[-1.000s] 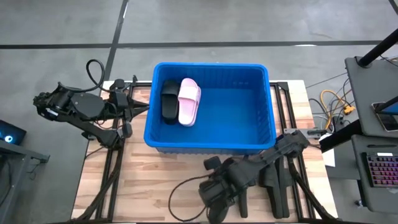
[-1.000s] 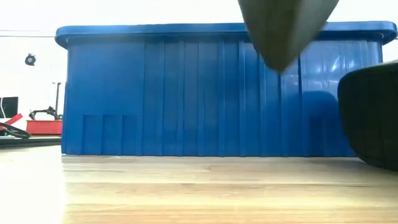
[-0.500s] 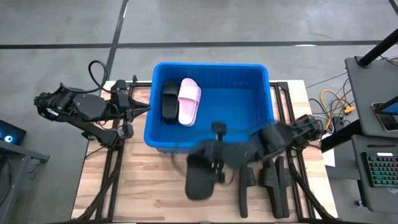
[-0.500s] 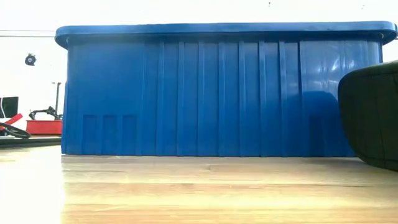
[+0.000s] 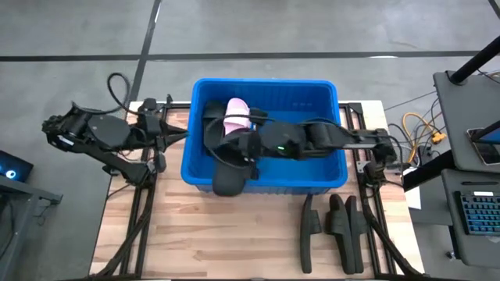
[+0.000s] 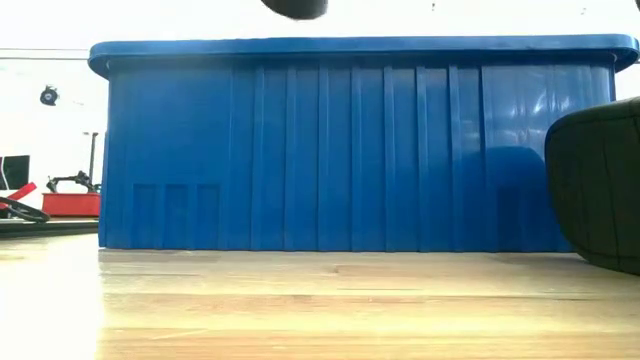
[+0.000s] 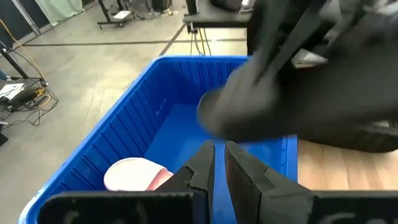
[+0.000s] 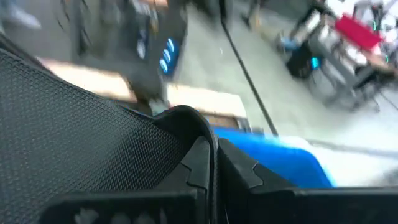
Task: Pick and place slides into bin
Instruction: Put the black slipper into the blue container
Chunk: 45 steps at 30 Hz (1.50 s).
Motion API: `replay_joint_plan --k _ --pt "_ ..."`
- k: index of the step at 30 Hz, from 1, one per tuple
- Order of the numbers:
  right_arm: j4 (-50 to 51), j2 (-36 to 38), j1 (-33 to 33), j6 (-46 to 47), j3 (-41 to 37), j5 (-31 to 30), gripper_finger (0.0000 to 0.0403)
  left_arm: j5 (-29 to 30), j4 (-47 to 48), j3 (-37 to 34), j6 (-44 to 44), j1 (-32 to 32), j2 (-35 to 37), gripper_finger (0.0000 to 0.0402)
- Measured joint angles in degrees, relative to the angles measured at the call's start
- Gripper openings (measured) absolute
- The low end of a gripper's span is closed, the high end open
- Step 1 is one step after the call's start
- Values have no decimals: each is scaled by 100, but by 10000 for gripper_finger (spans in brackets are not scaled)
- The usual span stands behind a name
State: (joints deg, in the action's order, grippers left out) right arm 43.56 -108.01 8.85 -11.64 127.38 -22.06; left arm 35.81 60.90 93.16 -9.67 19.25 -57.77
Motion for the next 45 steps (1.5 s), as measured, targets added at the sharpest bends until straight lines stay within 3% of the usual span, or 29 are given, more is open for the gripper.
replay_joint_plan --k 6,11,17,23,30,45 --pt "42 301 -630 -121 -1024 426 13 34 -2 73 3 0 244 22" --pt "-239 913 -1146 -589 -2139 928 13 449 2 55 0 0 429 22" --pt "-2038 1798 -2210 -663 -3947 2319 13 681 -104 54 3 0 506 22" --pt "-3501 1974 -2839 -1299 -5252 3323 13 710 -443 22 -1 0 493 22" --pt "-3457 1762 -3250 -2440 -5755 3335 13 724 -666 20 -7 0 504 22" --pt "-3713 938 -3650 -3012 -5834 3245 13 1142 -647 20 -42 -2 368 22"
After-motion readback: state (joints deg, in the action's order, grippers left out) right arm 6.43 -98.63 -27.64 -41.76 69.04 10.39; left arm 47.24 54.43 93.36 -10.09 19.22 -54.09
